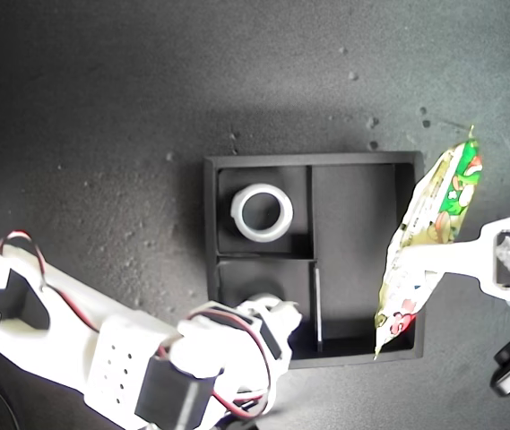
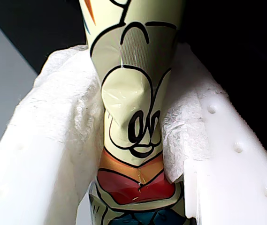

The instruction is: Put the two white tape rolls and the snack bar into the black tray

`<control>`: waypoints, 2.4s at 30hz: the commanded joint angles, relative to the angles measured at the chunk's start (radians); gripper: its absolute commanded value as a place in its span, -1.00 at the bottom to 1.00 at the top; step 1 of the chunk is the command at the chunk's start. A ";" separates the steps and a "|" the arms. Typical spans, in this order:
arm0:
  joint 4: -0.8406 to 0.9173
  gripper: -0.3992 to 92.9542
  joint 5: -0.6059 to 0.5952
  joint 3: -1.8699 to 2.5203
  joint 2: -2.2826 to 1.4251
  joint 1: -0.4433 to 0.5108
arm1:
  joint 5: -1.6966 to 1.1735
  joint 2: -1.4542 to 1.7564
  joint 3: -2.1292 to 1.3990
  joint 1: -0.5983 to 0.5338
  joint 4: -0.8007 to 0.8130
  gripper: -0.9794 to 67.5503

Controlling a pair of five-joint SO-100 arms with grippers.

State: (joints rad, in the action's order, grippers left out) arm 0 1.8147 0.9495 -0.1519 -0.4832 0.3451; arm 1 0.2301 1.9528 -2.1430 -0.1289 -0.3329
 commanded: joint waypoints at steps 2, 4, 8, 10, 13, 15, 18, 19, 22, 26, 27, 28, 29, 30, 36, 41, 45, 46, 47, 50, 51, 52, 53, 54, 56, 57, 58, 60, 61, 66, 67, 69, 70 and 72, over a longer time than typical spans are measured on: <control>0.018 -0.59 0.017 0.026 -0.101 0.003 | 0.012 -0.002 0.003 0.014 0.026 -0.98; 0.020 -0.64 0.017 0.152 -0.210 -0.020 | 0.021 -0.021 0.011 0.014 0.026 -0.98; 0.020 -0.93 0.061 0.523 -0.531 -0.112 | 0.026 -0.046 0.015 -0.005 0.034 0.03; 0.020 -0.99 0.100 0.729 -0.704 -0.161 | 0.025 -0.046 0.011 -0.012 0.023 0.10; 0.009 -0.99 0.129 1.009 -0.928 -0.202 | 0.032 -0.040 0.011 -0.020 0.009 0.07; -0.044 -0.99 0.141 1.197 -1.046 -0.209 | 0.072 -0.028 0.014 -0.020 0.009 -0.19; -0.206 -0.99 0.173 1.532 -1.212 -0.209 | 0.121 -0.020 0.060 -0.029 0.009 -0.53; -0.261 -0.99 0.187 1.651 -1.266 -0.210 | 0.146 -0.020 0.080 -0.034 0.008 -0.70; -0.453 -0.99 0.232 1.987 -1.424 -0.209 | 0.290 -0.009 0.127 -0.037 -0.012 -0.98; -0.684 -0.99 0.267 2.322 -1.620 -0.183 | 0.683 0.097 0.110 -0.035 -0.032 -0.98; -0.723 -0.99 0.270 2.379 -1.658 -0.176 | 0.818 0.147 0.074 -0.032 -0.021 -0.98; -0.753 -0.99 0.272 2.422 -1.690 -0.172 | 0.946 0.215 0.003 -0.025 0.017 -0.98; -0.776 -0.99 0.272 2.454 -1.715 -0.170 | 1.071 0.301 -0.101 -0.017 0.083 -0.99; -0.788 -0.99 0.272 2.477 -1.730 -0.170 | 1.184 0.402 -0.227 -0.008 0.163 -0.99; -0.833 -0.99 0.252 2.560 -1.730 -0.206 | 1.367 0.882 -0.626 0.048 -0.020 -0.99; -0.910 -0.96 0.233 2.681 -1.787 -0.252 | 1.253 1.160 -0.779 0.089 -0.348 -0.99; -0.910 -0.98 0.227 2.795 -1.962 -0.268 | 1.201 1.397 -0.920 0.112 -0.538 -0.99; -0.904 -0.99 0.225 2.826 -2.014 -0.270 | 1.181 1.397 -0.933 0.114 -0.557 -0.99; -0.902 -0.99 0.222 2.858 -2.063 -0.272 | 1.172 1.397 -0.950 0.114 -0.568 -0.99; -0.899 -0.99 0.219 2.933 -2.171 -0.276 | 1.138 1.397 -0.980 0.117 -0.609 -0.99; -0.899 -0.99 0.218 2.953 -2.200 -0.276 | 1.137 1.397 -0.980 0.118 -0.634 -0.99; -0.897 -0.99 0.216 2.971 -2.230 -0.276 | 1.129 1.397 -0.980 0.124 -0.650 -0.99; -0.894 -0.99 0.216 2.991 -2.266 -0.276 | 1.123 1.397 -0.980 0.133 -0.667 -0.99; -0.888 -0.99 0.221 3.014 -2.307 -0.276 | 1.121 1.397 -0.980 0.141 -0.698 -0.99; -0.853 -0.99 0.229 3.060 -2.419 -0.279 | 1.127 1.397 -0.982 0.153 -0.761 -0.99; -0.825 -0.99 0.230 3.088 -2.496 -0.281 | 1.141 1.397 -0.982 0.155 -0.799 -0.99; -0.792 -0.99 0.229 3.114 -2.585 -0.281 | 1.154 1.397 -0.982 0.155 -0.834 -0.99; -0.693 -0.99 0.222 3.168 -2.790 -0.279 | 1.177 1.397 -0.982 0.150 -0.881 -0.99; -0.634 -0.99 0.221 3.192 -2.901 -0.279 | 1.186 1.397 -0.982 0.146 -0.894 -0.99; -0.618 -0.99 0.222 3.212 -2.904 -0.268 | 1.170 1.397 -0.982 0.173 -0.927 -0.97; -0.618 -0.99 0.224 3.220 -2.904 -0.268 | 1.157 1.397 -0.982 0.195 -0.942 -0.97; -0.627 -0.99 0.233 3.247 -2.904 -0.272 | 1.114 1.396 -0.982 0.216 -0.973 -0.97; -0.644 -0.99 0.216 3.274 -2.904 -0.278 | 1.086 1.397 -0.982 0.230 -1.002 -0.97; -0.672 -0.99 0.179 3.290 -2.904 -0.288 | 0.982 1.390 -0.982 0.241 -1.009 -0.97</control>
State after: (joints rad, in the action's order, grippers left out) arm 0 1.1735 1.1612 3.0833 -3.3395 0.0752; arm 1 1.3913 3.3456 -3.1124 0.0874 -1.3223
